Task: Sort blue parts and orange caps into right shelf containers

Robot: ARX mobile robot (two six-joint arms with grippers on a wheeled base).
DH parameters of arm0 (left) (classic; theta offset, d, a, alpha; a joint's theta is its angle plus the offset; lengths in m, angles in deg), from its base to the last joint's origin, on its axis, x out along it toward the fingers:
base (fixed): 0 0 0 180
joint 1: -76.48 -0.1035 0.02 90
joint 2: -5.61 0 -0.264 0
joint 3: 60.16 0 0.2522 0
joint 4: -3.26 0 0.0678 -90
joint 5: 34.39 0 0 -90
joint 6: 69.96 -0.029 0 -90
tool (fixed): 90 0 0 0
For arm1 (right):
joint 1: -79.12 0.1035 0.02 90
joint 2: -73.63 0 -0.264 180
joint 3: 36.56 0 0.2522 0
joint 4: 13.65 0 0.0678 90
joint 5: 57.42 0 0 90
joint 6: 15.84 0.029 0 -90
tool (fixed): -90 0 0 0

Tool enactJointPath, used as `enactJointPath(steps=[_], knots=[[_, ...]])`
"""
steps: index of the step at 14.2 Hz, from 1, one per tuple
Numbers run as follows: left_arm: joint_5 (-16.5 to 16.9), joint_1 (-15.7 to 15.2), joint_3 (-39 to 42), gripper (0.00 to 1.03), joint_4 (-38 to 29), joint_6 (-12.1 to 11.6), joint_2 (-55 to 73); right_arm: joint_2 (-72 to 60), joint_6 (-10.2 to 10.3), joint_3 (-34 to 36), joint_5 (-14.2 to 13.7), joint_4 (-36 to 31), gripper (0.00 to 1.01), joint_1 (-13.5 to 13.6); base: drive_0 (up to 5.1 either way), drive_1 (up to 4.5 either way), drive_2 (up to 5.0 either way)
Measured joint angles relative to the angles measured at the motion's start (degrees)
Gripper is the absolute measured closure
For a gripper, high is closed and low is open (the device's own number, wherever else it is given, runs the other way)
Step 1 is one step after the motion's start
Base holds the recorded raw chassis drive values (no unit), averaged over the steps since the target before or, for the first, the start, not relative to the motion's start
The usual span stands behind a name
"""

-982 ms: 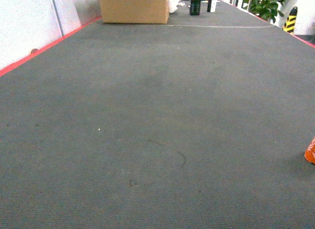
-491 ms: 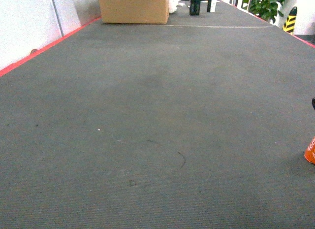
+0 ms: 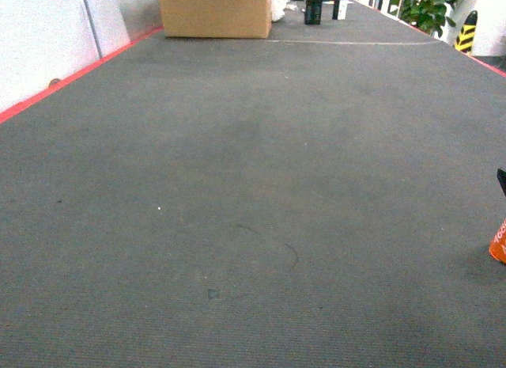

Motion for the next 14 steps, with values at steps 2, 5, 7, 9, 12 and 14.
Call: enactJointPath(steps=[2,5,7,9,12,14], knots=[[0.0,0.0,0.0,0.59,0.0,0.0,0.0,-1.1,0.0,-0.4,-0.4,-0.2,0.03,0.0,0.0,0.00,0.0],[0.0,0.0,0.0,0.59,0.0,0.0,0.0,-2.2,-0.2,-0.8,-0.9,-0.5,0.03,0.5,0.0,0.00,0.0],[0.0,0.0,0.0,0.59,0.0,0.0,0.0,-2.8,-0.4,-1.1,-1.1,-0.8,0.03,0.9,0.0,0.00,0.0],[0.0,0.0,0.0,0.59,0.0,0.0,0.0,-3.6,-0.5,-1.4,-1.4,-0.9,0.03,1.2,0.0,0.00,0.0],[0.0,0.0,0.0,0.59,0.0,0.0,0.0,-5.8,-0.9,-2.5,-2.0,-1.1,0.03,1.6,0.0,0.00,0.0],[0.0,0.0,0.0,0.59,0.0,0.0,0.0,-6.6,-1.0,-3.1,-2.1,-1.1,0.03,1.6,0.0,0.00,0.0]])
